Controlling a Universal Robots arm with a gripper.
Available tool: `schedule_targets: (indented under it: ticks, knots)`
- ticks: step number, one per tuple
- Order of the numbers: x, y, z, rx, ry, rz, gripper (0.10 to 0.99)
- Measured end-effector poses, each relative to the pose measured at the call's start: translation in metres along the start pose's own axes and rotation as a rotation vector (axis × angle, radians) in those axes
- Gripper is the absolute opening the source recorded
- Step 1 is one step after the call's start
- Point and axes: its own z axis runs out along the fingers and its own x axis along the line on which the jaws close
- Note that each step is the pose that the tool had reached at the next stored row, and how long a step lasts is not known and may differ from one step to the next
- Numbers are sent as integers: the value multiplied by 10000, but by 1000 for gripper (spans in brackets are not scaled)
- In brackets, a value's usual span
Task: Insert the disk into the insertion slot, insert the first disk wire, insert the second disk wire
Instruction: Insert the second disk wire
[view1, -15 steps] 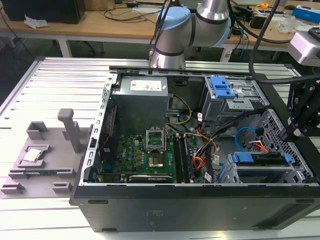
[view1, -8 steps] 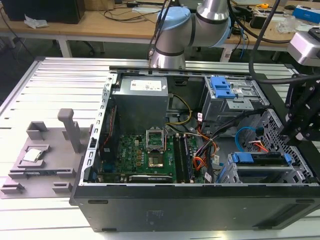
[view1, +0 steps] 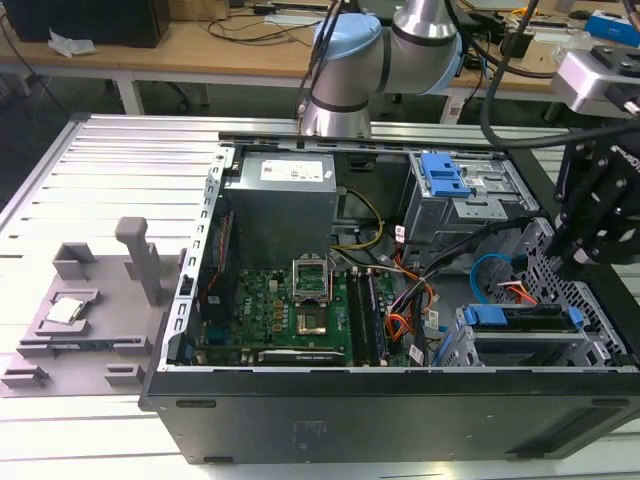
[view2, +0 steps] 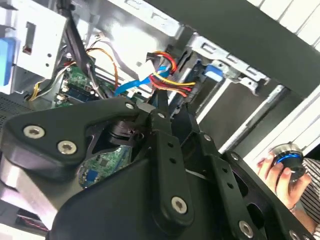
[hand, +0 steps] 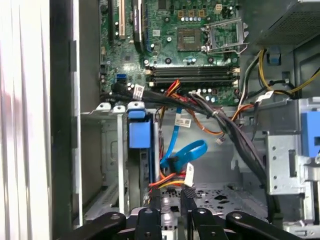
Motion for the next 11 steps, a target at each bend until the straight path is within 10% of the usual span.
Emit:
schedule_targets:
  ticks: [6,11]
  knots:
    - [-34,302,85,2,8,-123,302]
    - [-39,316,107,8,71,-401,302]
